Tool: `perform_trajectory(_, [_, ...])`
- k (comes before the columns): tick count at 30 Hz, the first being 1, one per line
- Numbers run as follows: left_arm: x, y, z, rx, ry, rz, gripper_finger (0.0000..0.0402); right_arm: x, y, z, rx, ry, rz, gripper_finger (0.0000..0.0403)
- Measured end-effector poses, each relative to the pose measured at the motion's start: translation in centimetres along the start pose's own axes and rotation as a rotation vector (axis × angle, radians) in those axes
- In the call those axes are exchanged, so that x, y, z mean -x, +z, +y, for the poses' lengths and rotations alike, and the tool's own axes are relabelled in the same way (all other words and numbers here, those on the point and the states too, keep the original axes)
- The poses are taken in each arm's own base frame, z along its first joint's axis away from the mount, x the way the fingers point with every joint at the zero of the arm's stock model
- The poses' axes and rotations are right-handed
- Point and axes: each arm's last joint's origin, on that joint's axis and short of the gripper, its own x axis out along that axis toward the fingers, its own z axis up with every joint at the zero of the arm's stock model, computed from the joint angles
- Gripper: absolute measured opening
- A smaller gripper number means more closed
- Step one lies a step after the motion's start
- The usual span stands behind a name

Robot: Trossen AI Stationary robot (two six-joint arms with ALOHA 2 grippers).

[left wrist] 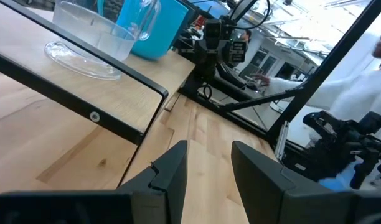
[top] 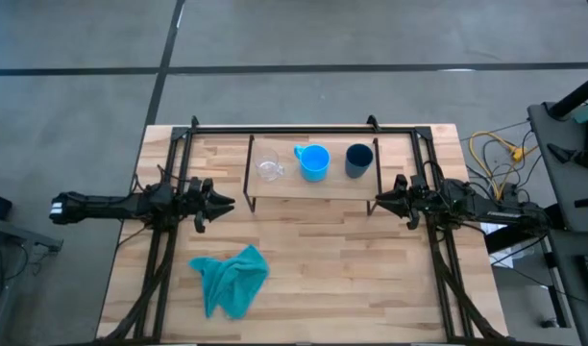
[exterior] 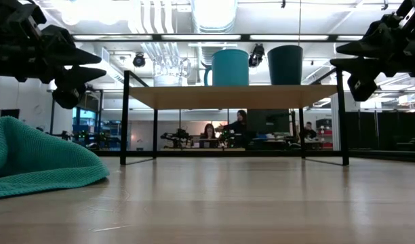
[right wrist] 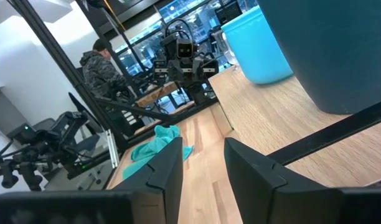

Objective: Stack small to large cups/mugs on shelf
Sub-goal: Return to Home Position

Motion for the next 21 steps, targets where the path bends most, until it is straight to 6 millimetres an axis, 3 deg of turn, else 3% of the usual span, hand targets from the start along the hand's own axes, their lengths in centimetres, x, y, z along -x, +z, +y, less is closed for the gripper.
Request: perform_trajectory(21, [0.00, -0.01, 0.01, 0.000, 0.001, 0.000, 0.0112, 0.00, 0.00, 0.00, 0.000, 0.000, 0.000, 0.0110])
